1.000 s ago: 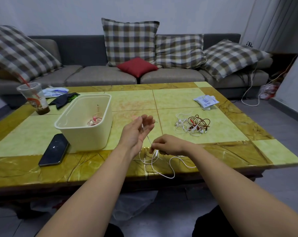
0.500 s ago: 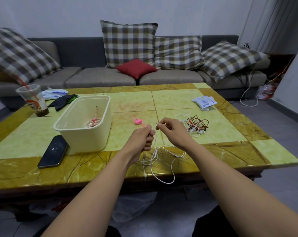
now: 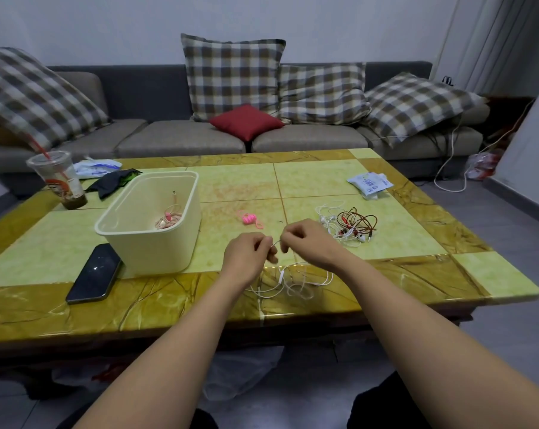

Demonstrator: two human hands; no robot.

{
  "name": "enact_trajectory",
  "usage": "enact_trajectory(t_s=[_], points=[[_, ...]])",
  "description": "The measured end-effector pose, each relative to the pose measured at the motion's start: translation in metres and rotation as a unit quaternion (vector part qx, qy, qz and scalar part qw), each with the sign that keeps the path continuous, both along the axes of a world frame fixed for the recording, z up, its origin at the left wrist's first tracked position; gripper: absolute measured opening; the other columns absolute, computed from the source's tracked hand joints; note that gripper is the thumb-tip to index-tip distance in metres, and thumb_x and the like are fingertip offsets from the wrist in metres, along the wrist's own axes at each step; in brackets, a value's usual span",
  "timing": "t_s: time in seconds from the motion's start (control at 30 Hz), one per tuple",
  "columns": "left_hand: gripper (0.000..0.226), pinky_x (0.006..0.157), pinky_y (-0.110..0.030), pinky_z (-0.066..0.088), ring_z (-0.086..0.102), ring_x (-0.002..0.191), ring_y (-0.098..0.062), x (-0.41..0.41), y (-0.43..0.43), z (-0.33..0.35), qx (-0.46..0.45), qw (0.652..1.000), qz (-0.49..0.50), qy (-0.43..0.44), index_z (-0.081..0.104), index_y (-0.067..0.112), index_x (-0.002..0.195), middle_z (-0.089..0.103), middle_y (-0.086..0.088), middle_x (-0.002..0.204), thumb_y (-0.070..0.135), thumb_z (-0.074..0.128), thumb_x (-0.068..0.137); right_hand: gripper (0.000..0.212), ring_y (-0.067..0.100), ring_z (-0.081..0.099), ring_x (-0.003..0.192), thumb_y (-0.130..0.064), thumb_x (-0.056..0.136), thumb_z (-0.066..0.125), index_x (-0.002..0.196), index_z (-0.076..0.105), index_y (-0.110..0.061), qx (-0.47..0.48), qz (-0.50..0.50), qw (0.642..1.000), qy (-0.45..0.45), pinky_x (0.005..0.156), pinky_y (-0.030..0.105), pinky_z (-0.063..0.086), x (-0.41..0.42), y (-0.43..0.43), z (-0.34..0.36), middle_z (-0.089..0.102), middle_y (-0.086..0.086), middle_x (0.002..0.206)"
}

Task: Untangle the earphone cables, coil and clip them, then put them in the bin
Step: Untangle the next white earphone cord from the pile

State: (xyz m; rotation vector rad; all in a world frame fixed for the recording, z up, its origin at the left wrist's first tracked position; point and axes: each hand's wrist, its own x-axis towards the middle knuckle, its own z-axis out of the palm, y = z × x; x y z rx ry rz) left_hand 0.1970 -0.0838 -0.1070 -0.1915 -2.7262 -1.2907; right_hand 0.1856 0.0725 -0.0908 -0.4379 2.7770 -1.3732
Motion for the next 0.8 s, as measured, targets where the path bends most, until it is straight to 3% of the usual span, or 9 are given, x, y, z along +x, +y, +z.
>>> enact_trajectory(t_s=[0.1,0.2,0.33,0.4,0.47,0.53,0.63,0.7,0.8], points=[[0.037,0.061,-0.030,0.039,0.040,0.052,-0.014,0.005,0.003,0.006,0.182,0.971,-0.066,-0.141,0.059,0.010,0.076,0.047,0.005,0.051,0.023,0.038,0.103,0.023,0.011,0.036,0.051,-0.019,0.089,0.055,0.069,0.066,-0.011,-0.028,-0.067,0.996,0.053,0.056,0.030,0.029,-0.005,0.005,-0.002,0.041,-0.008,0.049],[0.032,0.049,-0.022,0.035,0.025,0.046,-0.009,0.004,0.009,0.015,0.428,0.871,-0.096,-0.222,0.051,0.012,0.079,0.030,0.007,0.051,0.024,0.037,0.105,0.023,0.011,0.035,0.052,-0.023,0.097,0.054,0.077,0.066,-0.019,-0.015,-0.061,0.997,0.050,0.054,0.030,0.028,-0.009,0.008,-0.010,0.041,-0.007,0.053],[0.026,0.044,-0.018,0.043,0.042,0.041,-0.006,0.001,0.013,0.023,0.637,0.751,-0.031,-0.170,0.054,0.008,0.089,0.053,0.001,0.061,0.021,0.039,0.105,0.026,0.004,0.038,0.050,-0.023,0.101,0.050,0.083,0.069,-0.018,0.008,0.056,0.997,-0.058,0.052,0.023,0.032,-0.003,0.004,-0.011,0.043,-0.006,0.059],[0.028,0.071,-0.026,0.057,0.067,0.068,-0.013,-0.002,0.012,0.018,0.611,0.783,-0.008,-0.114,0.060,0.004,0.093,0.070,-0.008,0.087,0.018,0.039,0.105,0.027,0.006,0.038,0.049,-0.025,0.102,0.049,0.091,0.072,-0.015,0.025,0.118,0.985,-0.121,0.049,0.020,0.032,0.002,-0.001,-0.009,0.043,-0.004,0.058],[0.029,0.095,-0.031,0.051,0.068,0.102,-0.017,-0.004,0.006,0.011,0.457,0.888,0.014,-0.045,0.067,0.006,0.094,0.072,-0.007,0.105,0.018,0.042,0.104,0.026,0.010,0.037,0.051,-0.025,0.100,0.052,0.087,0.074,-0.019,0.042,0.135,0.982,-0.128,0.049,0.022,0.032,0.005,-0.004,-0.006,0.044,-0.005,0.057],[0.027,0.093,-0.022,0.047,0.063,0.107,-0.007,-0.006,0.000,0.003,0.213,0.976,0.032,0.043,0.071,0.013,0.087,0.073,0.004,0.103,0.022,0.049,0.100,0.026,0.011,0.038,0.054,-0.022,0.093,0.055,0.074,0.073,-0.022,0.044,0.097,0.990,-0.087,0.053,0.025,0.033,0.006,-0.004,0.000,0.046,-0.006,0.056],[0.031,0.067,-0.022,0.045,0.060,0.071,0.000,-0.003,-0.002,-0.003,0.006,0.998,0.008,0.061,0.071,0.015,0.080,0.071,0.009,0.076,0.025,0.048,0.100,0.026,0.013,0.037,0.054,-0.020,0.089,0.054,0.067,0.065,-0.012,0.002,-0.015,1.000,-0.003,0.055,0.028,0.030,0.003,0.000,0.005,0.043,-0.004,0.054],[0.036,0.060,-0.026,0.041,0.050,0.053,-0.006,0.001,0.001,-0.001,0.048,0.998,-0.027,-0.017,0.067,0.014,0.076,0.059,0.006,0.058,0.024,0.044,0.102,0.025,0.013,0.037,0.053,-0.019,0.089,0.053,0.068,0.063,-0.010,-0.014,-0.066,0.997,0.038,0.055,0.029,0.029,-0.001,0.004,0.004,0.043,-0.005,0.053],[0.035,0.057,-0.025,0.043,0.033,0.049,-0.010,0.006,0.009,0.009,0.295,0.937,-0.083,-0.169,0.058,0.010,0.080,0.035,0.007,0.051,0.023,0.037,0.105,0.023,0.013,0.039,0.054,-0.022,0.094,0.053,0.075,0.064,-0.019,0.001,-0.083,0.995,0.055,0.056,0.031,0.029,-0.005,0.008,-0.006,0.044,-0.005,0.055]])
